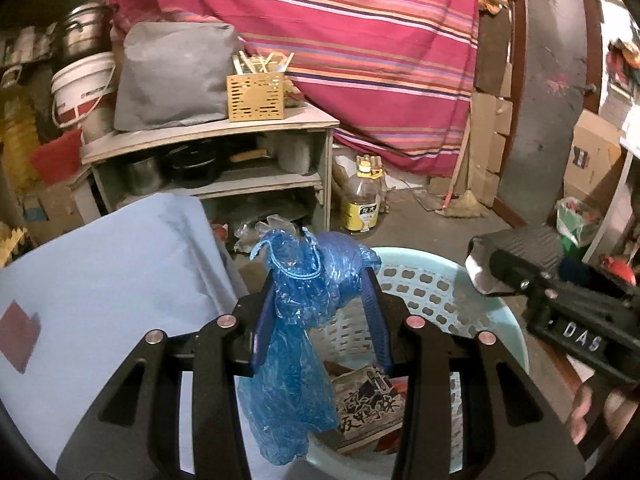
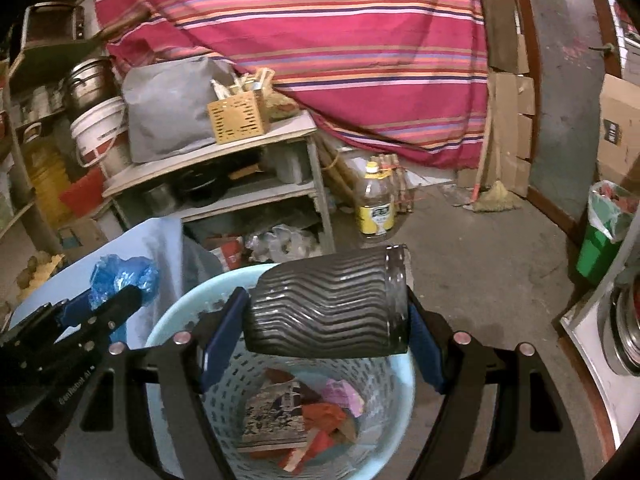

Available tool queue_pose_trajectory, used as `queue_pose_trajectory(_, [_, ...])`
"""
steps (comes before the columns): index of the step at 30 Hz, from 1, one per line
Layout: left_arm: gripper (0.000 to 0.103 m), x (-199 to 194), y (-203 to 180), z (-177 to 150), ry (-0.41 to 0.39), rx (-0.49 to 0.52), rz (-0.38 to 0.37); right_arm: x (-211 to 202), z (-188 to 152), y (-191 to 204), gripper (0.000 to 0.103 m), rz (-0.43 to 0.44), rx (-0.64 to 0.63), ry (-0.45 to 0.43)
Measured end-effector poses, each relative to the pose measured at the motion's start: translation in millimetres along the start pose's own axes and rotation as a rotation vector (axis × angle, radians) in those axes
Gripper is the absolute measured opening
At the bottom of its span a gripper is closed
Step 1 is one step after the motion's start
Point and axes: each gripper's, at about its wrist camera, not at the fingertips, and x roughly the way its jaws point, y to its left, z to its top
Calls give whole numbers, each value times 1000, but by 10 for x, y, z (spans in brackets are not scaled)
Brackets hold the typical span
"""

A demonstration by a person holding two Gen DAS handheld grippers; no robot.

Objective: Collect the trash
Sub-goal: 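Open both tools to drop the blue bag and black cup into the basket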

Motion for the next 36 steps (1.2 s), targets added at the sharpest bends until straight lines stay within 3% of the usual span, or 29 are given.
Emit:
queue_pose_trajectory(4, [43,93,-42,10,24,7,-11,15,-5,-133,74,-2,49,9])
queue_pose_trajectory(8, [84,133,-67,24,40,28,12,41,-27,-124,74,5,53,20])
queue_pose_trajectory(14, [89,81,-36,29,43,39,38,59,-32,-32,74,15,35,28])
queue_pose_trajectory(25, [97,-173,429,71,14,-9,123,201,-80,232,75,39,22,78])
queue_pose_trajectory(28, [97,-251,582,76,7,-14,150,273,-126,355,88,13,20,115])
queue_pose_trajectory(36, [97,-556,1209,40,-20,-33,234,254,-112,652,94,-14,45,99])
